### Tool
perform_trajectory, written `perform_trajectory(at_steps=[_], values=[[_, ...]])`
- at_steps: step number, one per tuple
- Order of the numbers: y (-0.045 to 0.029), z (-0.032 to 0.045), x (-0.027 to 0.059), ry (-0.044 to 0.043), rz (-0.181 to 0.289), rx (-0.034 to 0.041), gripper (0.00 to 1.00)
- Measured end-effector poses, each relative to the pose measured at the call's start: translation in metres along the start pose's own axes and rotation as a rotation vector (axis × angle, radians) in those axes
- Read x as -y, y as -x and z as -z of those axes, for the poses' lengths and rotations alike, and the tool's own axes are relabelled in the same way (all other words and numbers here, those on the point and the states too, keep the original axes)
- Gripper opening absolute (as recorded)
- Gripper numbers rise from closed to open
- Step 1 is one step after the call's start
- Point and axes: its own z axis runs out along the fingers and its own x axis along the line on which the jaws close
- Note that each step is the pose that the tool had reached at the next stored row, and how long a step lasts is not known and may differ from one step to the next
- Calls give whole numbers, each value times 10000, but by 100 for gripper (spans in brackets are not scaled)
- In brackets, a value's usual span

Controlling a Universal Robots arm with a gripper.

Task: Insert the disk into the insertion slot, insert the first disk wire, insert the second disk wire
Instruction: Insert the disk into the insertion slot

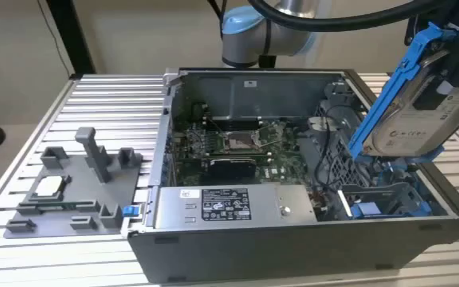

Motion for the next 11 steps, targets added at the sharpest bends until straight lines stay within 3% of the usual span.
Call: perform_trajectory(at_steps=[11], values=[[0,0,0,0,0,0,0]])
